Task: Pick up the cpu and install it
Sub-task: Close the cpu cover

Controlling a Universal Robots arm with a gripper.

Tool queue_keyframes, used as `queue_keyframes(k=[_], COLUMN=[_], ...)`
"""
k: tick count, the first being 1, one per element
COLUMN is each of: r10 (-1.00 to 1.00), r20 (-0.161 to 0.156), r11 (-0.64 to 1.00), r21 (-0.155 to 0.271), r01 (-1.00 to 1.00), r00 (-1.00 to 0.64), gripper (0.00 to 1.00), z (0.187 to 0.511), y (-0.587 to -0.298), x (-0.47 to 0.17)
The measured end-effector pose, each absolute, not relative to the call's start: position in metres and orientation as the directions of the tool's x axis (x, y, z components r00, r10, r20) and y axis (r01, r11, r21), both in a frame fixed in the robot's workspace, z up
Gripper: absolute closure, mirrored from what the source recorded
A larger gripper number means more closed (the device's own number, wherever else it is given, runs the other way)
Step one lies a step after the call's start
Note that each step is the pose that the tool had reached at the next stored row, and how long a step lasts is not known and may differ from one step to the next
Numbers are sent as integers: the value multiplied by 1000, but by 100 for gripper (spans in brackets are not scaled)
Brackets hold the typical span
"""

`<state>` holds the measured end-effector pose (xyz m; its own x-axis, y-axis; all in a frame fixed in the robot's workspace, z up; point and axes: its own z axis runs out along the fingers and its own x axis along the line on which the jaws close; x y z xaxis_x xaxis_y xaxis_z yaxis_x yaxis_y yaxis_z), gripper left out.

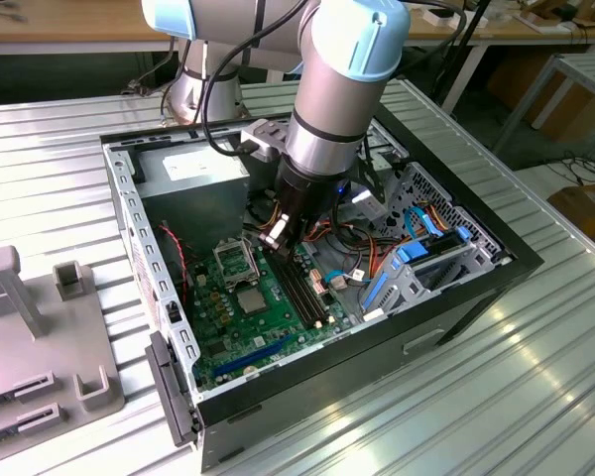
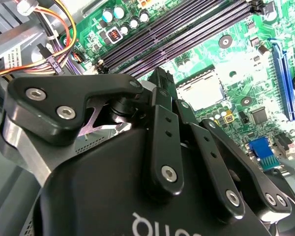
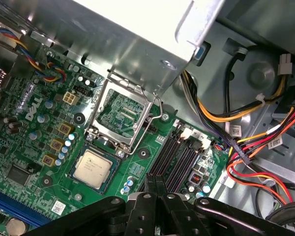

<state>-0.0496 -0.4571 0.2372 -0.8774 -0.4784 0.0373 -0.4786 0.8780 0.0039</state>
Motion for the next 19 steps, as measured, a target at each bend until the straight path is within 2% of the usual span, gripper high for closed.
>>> queue_keyframes(k=[19], r10=[-511], r20=[37], r11=[860], r21=[4], r01=[-511], r00=[-859], gripper=[89], z=[237], y=[-457], x=[-49])
